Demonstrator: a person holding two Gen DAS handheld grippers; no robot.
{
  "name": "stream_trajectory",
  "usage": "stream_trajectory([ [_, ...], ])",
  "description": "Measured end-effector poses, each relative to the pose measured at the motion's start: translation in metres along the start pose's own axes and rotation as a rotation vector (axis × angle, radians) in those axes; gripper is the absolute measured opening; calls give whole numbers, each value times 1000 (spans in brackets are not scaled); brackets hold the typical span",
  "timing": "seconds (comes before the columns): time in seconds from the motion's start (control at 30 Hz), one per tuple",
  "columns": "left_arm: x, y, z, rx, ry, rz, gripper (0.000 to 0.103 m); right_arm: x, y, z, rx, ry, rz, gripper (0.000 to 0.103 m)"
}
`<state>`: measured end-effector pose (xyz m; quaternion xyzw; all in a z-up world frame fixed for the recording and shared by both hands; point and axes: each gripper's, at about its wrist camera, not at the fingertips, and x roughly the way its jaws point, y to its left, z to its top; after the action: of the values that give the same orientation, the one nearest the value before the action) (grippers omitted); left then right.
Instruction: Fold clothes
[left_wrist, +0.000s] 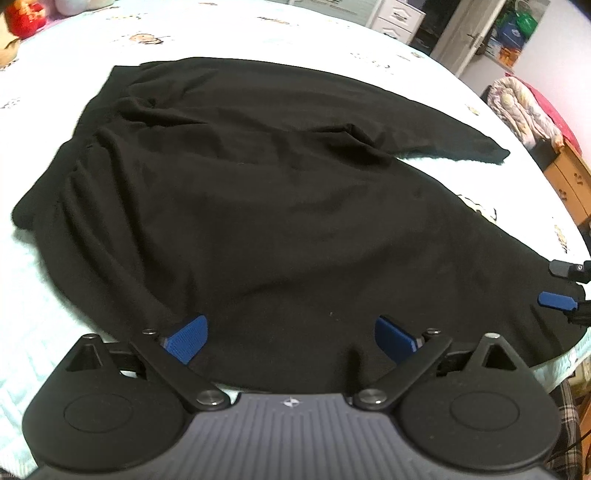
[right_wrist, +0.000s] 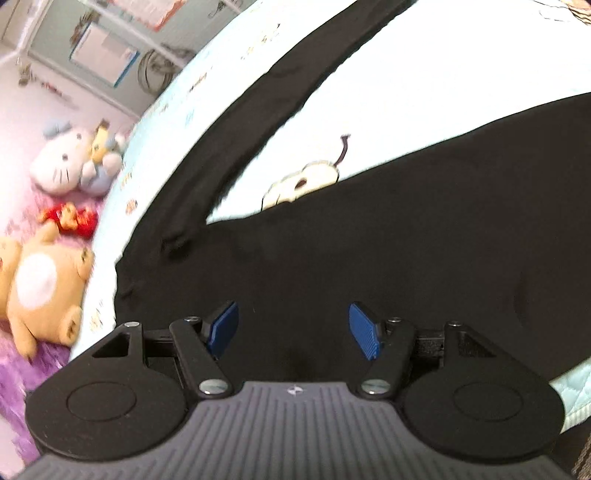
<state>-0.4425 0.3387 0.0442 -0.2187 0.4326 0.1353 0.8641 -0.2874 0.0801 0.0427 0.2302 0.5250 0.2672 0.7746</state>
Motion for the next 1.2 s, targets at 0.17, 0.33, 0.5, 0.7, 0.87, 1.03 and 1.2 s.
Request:
stream_trajectory([
  [0.17,-14,-4,4,-3,-32,54,92,9,10,-8,-36,13,53,67],
  [0.33,-5,-16,16,54,-59,96,92,23,63,-32,-270,20,125,67],
  [0.5,20,-13,11,74,-10,132,91,54,76,-59,-308,68,134,67],
  [0.7,22,-16,5,123,-27,134,97,59,77,-76,-368,85,82,62],
  [0.87,22,-14,4,120,-31,113,99,52,86,-77,-364,73,76,62],
  [1.03,20,-13,5,104,-30,93,100,49,96,-75,-378,33,98,63],
  [1.2,19,-11,8,97,-20,81,100,71,87,-75,-361,91,48,62],
])
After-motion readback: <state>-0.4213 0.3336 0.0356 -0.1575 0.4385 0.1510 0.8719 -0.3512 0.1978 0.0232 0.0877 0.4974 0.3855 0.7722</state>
